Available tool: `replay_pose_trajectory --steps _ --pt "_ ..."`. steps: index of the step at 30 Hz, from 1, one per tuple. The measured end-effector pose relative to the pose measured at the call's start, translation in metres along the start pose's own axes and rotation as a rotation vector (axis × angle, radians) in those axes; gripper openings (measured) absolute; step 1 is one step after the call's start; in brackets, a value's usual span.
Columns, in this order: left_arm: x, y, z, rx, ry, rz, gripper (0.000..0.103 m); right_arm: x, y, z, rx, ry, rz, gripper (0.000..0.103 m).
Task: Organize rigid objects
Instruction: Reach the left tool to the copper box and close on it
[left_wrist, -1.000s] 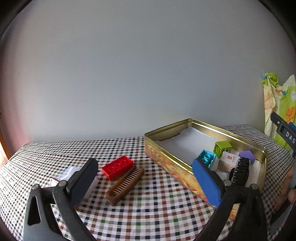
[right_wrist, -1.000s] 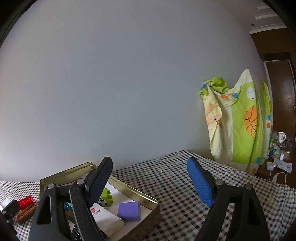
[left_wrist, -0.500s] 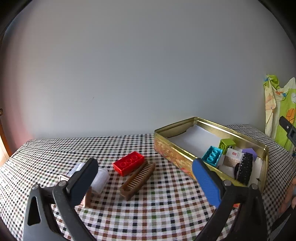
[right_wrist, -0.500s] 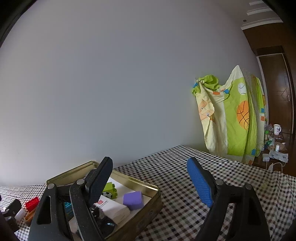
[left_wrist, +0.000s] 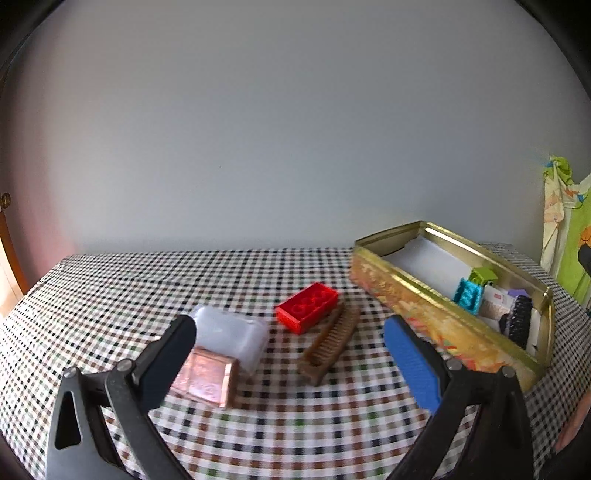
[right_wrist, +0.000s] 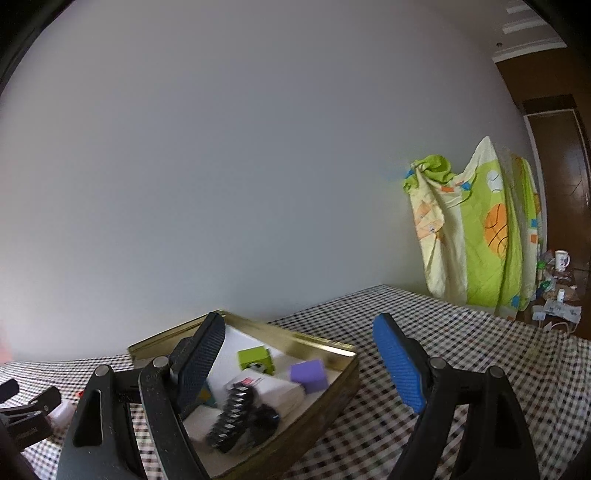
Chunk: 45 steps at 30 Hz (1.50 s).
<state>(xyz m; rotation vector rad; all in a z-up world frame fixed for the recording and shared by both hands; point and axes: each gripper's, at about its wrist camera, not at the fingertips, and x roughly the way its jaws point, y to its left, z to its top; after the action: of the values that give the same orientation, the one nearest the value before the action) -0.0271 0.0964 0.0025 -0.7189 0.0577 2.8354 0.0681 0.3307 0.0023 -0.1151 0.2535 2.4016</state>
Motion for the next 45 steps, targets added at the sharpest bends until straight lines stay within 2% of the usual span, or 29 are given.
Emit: replay_pose_trajectory --steps 9,17,21,25,28,31,35,41,45 --pt "0.018 0.050 -0.003 -0.045 0.101 -0.009 0.103 -0.009 0.045 -0.010 -0.030 0.035 0.098 0.084" --pt "0.039 0.084 -0.011 -0.047 0.228 -0.065 0.103 -0.019 0.088 -0.023 -0.039 0.111 0.192 0.084" --pt "0.052 0.090 -0.015 -0.073 0.298 -0.059 0.103 -0.014 0.110 -0.031 -0.052 0.190 0.225 0.084" --pt "0.069 0.081 -0.019 -0.042 0.381 -0.059 0.102 -0.008 0.124 -0.036 -0.040 0.252 0.245 0.084" --pt "0.076 0.079 -0.019 -0.032 0.413 -0.046 0.102 -0.007 0.129 -0.040 -0.037 0.289 0.266 0.084" --pt "0.081 0.080 -0.017 -0.036 0.421 -0.025 0.099 -0.005 0.129 -0.043 -0.036 0.303 0.275 0.084" --pt "0.078 0.078 -0.017 -0.009 0.407 0.021 0.078 -0.003 0.129 -0.045 -0.027 0.326 0.279 0.084" --pt "0.066 0.087 -0.023 -0.031 0.402 -0.004 0.078 0.004 0.137 -0.048 -0.038 0.367 0.278 0.084" --pt "0.048 0.108 -0.027 -0.065 0.381 0.029 0.077 0.006 0.148 -0.051 -0.072 0.389 0.295 0.084"
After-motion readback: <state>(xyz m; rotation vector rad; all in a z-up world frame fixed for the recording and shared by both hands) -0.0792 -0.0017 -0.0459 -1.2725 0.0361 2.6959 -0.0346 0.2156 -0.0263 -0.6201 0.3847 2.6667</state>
